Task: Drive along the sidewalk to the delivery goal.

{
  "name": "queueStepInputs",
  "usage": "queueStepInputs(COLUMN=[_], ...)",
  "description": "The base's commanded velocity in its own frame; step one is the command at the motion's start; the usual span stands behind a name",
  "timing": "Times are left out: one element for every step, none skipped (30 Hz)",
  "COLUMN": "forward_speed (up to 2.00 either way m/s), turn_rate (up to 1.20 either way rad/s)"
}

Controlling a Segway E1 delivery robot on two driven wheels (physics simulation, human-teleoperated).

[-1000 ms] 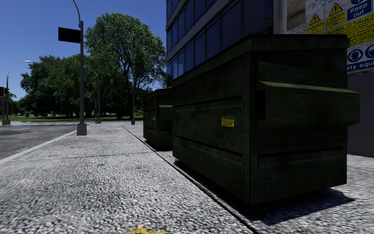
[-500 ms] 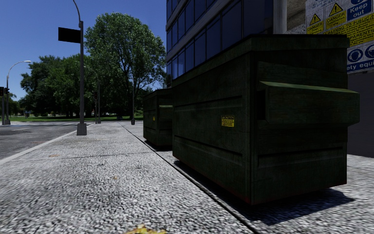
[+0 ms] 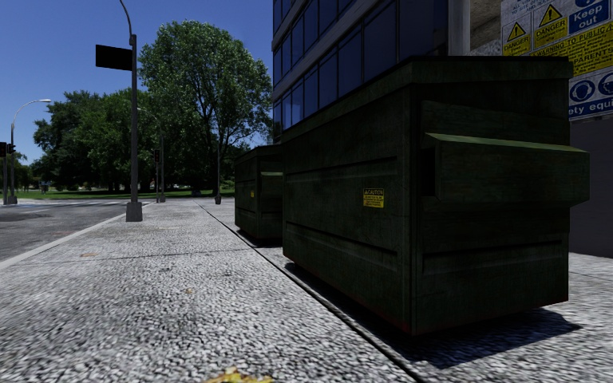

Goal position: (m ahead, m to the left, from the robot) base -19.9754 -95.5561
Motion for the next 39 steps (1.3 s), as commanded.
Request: queueStepInputs(forward_speed=[0.0, 0.12, 0.48, 0.48, 0.69, 0.81, 0.81, 0.89, 0.92, 0.93, 0.93, 0.93, 0.93, 0.94, 0.94, 0.94, 0.94, 0.94, 0.94, 0.94, 0.94, 0.94, 0.94, 0.94, 0.94, 0.94, 0.94, 0.92, 0.91, 0.88, 0.88, 0.85, 0.83, 0.81, 0.81, 0.8, 0.79, 0.79, 0.79], turn_rate=[-0.19, -0.38, -0.61, -0.61, -0.75, -0.79, -0.79, -0.8, -0.8, -0.8, -0.8, -0.8, -0.8, -0.8, -0.8, -0.8, -0.8, -0.8, -0.8, -0.8, -0.83, -0.87, -0.87, -0.89, -0.92, -0.92, -0.92, -0.93, -0.93, -0.93, -0.93, -0.93, -0.93, -0.93, -0.93, -0.93, -0.93, -0.93, -0.93])
